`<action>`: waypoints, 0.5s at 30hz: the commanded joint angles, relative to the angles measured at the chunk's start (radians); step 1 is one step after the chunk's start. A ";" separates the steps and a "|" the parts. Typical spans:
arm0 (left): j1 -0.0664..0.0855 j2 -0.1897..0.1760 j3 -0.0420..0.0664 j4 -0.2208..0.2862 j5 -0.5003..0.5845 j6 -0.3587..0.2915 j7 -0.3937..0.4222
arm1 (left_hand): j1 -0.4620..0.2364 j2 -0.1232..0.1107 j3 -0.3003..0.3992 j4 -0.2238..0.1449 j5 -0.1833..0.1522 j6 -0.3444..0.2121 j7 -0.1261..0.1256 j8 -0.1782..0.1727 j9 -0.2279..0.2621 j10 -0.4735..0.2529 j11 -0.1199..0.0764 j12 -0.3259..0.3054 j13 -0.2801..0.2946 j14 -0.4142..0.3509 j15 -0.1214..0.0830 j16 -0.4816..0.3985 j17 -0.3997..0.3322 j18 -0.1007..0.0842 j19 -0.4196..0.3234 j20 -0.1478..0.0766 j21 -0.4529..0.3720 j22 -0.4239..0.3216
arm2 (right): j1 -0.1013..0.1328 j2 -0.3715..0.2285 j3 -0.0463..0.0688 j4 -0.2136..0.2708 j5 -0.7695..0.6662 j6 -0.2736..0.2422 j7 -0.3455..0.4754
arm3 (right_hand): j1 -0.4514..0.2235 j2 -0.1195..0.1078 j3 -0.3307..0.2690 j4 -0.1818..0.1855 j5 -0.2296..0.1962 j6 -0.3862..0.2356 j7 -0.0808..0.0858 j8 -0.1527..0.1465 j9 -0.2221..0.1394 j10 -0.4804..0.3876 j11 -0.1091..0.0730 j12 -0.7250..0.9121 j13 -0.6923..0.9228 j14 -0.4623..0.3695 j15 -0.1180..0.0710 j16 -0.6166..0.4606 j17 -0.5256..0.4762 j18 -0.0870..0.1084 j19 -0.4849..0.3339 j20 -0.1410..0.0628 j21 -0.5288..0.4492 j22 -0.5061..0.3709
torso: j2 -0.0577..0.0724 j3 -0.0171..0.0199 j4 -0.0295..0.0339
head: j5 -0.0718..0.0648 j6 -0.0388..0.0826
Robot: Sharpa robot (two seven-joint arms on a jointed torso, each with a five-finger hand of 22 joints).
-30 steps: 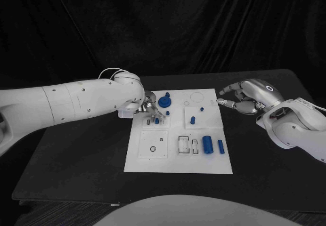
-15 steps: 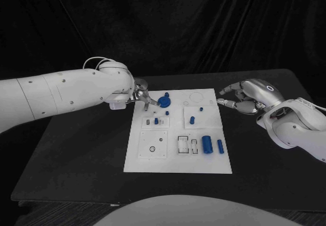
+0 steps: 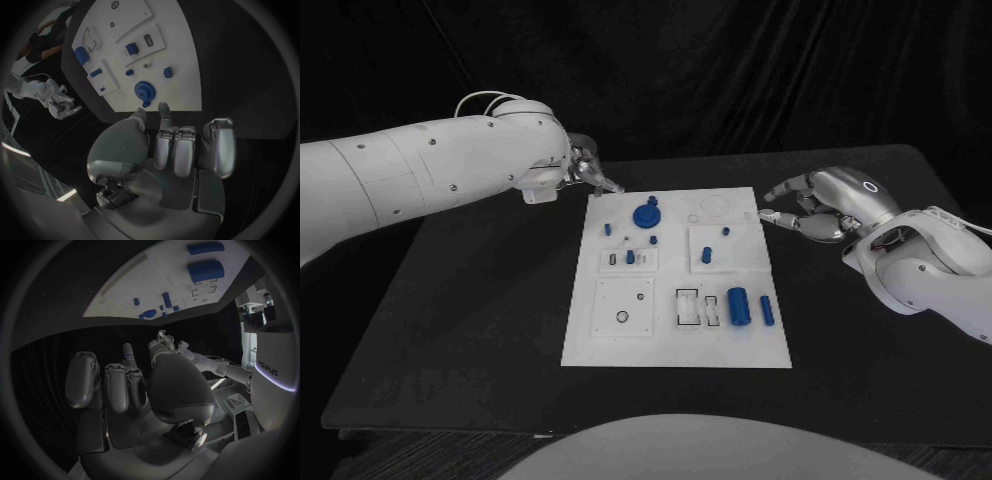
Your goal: Assemble the parts on the task board
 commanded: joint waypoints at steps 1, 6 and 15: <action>0.001 0.015 0.001 -0.028 0.002 0.040 0.035 | 0.009 0.001 -0.006 -0.003 0.004 -0.006 0.001 -0.006 0.001 0.106 0.000 0.004 0.263 0.102 -0.003 0.003 0.263 0.012 -0.008 0.002 -0.004 0.146 | -0.002 0.000 0.001 -0.001 -0.003 0.012 -0.013 | 0.003 0.003 -0.007 0.000 0.009 0.004 -0.001 0.000 -0.002 0.105 0.007 0.004 0.263 0.072 0.007 -0.006 0.110 0.000 0.002 0.007 -0.004 0.170 | 0.003 -0.0017 0.0017 | 0.003 0.000; -0.008 0.031 0.000 -0.066 0.002 0.059 0.034 | 0.008 0.001 -0.007 -0.001 0.002 -0.009 0.002 -0.008 0.001 0.106 0.001 0.004 0.263 0.102 -0.003 0.003 0.263 0.013 -0.010 0.002 -0.006 0.145 | -0.002 -0.001 0.001 0.000 -0.003 0.016 -0.010 | 0.004 0.004 -0.006 -0.001 0.012 0.004 -0.001 -0.001 -0.002 0.105 0.007 0.004 0.263 0.072 0.007 -0.006 0.110 0.000 0.002 0.006 -0.005 0.169 | 0.009 -0.0057 -0.0041 | 0.010 0.000; -0.027 0.038 0.000 -0.092 0.002 0.064 0.038 | 0.008 0.009 -0.020 0.007 0.004 -0.031 0.013 -0.054 -0.020 0.106 0.011 0.004 0.263 0.102 0.005 0.003 0.263 0.013 -0.012 0.009 -0.010 0.146 | -0.003 -0.002 0.001 0.003 -0.003 0.019 -0.007 | 0.005 0.004 -0.006 -0.002 0.015 0.004 -0.002 -0.001 -0.002 0.105 0.007 0.004 0.263 0.072 0.007 -0.006 0.111 0.000 0.002 0.006 -0.005 0.169 | 0.017 -0.0095 -0.0095 | 0.028 0.000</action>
